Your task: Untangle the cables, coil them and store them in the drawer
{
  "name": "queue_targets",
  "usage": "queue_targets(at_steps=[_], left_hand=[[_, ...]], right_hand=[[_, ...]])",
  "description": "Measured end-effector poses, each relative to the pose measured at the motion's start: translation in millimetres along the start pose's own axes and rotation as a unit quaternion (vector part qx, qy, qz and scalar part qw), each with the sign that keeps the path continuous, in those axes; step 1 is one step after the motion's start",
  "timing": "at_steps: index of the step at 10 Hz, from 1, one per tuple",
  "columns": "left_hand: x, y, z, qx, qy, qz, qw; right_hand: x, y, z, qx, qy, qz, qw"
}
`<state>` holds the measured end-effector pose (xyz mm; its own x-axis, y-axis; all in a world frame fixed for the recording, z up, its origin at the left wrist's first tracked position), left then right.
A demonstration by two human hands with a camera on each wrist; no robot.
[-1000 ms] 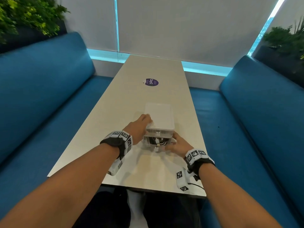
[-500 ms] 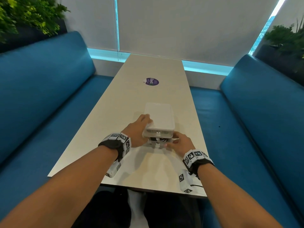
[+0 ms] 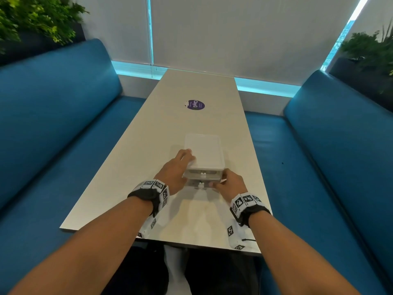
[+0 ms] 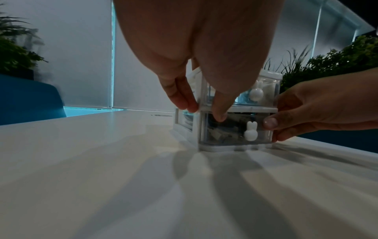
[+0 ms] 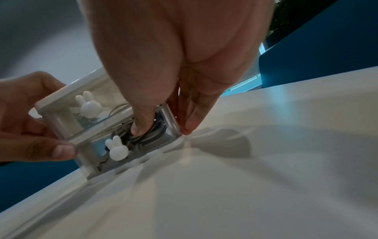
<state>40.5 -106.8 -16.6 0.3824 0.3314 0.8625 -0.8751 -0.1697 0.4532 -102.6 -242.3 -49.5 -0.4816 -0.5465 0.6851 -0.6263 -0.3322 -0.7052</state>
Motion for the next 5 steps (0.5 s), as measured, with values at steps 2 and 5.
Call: queue_targets(at_steps=[2, 5], left_hand=[[-0.7, 0.4, -0.6, 0.011, 0.008, 0.012, 1.0], [6.7, 1.5, -36.3, 0.045, 0.059, -0.064, 0.995]], right_hand=[[1.6, -2.6, 0.7, 0.001, 0.007, -0.037, 0.999], [1.0, 2.7, -20.9, -0.035, -0.051, -0.015, 0.998]])
Point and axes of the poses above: each hand's wrist, its own z-axis towards the middle knuckle, its own x-axis out of the back of the hand, y = z × x, the point moved 9 cm from there along z, towards the middle knuckle, and after that the axes turned 7 degrees about -x, right-handed, at the moved point
